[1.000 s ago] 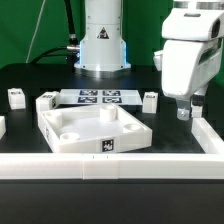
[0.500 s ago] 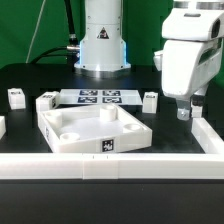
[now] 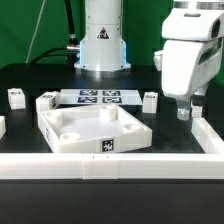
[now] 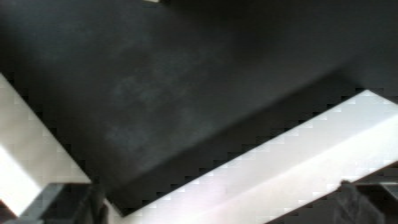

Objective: Assemble one leg

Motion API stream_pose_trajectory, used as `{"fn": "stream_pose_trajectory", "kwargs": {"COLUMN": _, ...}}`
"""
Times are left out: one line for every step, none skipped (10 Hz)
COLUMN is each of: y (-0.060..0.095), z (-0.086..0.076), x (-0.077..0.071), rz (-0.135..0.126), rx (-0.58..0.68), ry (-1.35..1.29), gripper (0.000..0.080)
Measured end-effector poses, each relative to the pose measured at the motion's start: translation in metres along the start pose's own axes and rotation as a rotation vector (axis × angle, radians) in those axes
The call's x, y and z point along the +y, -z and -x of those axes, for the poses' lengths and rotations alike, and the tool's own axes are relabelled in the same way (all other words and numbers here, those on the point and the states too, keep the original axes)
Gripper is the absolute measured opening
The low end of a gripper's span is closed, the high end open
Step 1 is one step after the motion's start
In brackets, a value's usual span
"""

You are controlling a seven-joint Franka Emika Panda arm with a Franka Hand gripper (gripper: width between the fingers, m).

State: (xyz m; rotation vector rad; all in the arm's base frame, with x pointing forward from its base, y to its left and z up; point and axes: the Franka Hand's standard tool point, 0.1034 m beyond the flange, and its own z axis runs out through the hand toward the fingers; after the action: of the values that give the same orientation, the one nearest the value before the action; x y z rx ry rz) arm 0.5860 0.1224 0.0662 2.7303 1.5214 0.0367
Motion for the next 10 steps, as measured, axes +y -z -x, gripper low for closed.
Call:
{"fn": "stream_pose_trajectory", "kwargs": {"y": 0.000, "z": 0.000, "x": 0.000, "rz": 0.000, "rx": 0.000, "ry": 0.000, "gripper": 0.0650}}
{"fn": "stream_pose_trajectory", "kwargs": {"y": 0.001, "z": 0.001, "x": -0.001, "rz": 0.002, "rx": -0.007, "ry": 0.044, "gripper": 0.0650}}
{"fn": "stream_pose_trajectory", "kwargs": {"y": 0.002, "z": 0.004, "x": -0.005, "rz": 0.006, "rx": -0.018, "ry": 0.128, "gripper": 0.0650}}
{"fn": "stream_pose_trajectory", "kwargs": {"y": -0.004, "z": 0.011, "x": -0.017, "rz": 0.005, "rx": -0.028, "ry": 0.214, "gripper": 0.0650}}
{"fn": "stream_pose_trajectory", "kwargs": {"y": -0.008, "z": 0.022, "x": -0.028, "rz": -0.004, "rx": -0.048, "ry": 0.300, "gripper": 0.0650}}
{"fn": "stream_pose_trajectory", "kwargs": {"y": -0.008, "z": 0.032, "x": -0.030, "rz": -0.003, "rx": -0.068, "ry": 0.392, "gripper": 0.0650}}
{"fn": "stream_pose_trajectory", "kwargs": {"y": -0.005, "z": 0.041, "x": -0.024, "rz": -0.008, "rx": -0.080, "ry": 0.423, "gripper": 0.0650}}
{"fn": "stream_pose_trajectory", "kwargs": {"y": -0.006, "z": 0.040, "x": -0.025, "rz": -0.008, "rx": -0.080, "ry": 0.408, "gripper": 0.0650}}
{"fn": "stream_pose_trajectory", "kwargs": {"y": -0.007, "z": 0.040, "x": -0.025, "rz": -0.009, "rx": -0.080, "ry": 0.409, "gripper": 0.0650}}
{"fn": "stream_pose_trajectory", "kwargs": {"y": -0.007, "z": 0.040, "x": -0.025, "rz": -0.010, "rx": -0.080, "ry": 0.408, "gripper": 0.0650}}
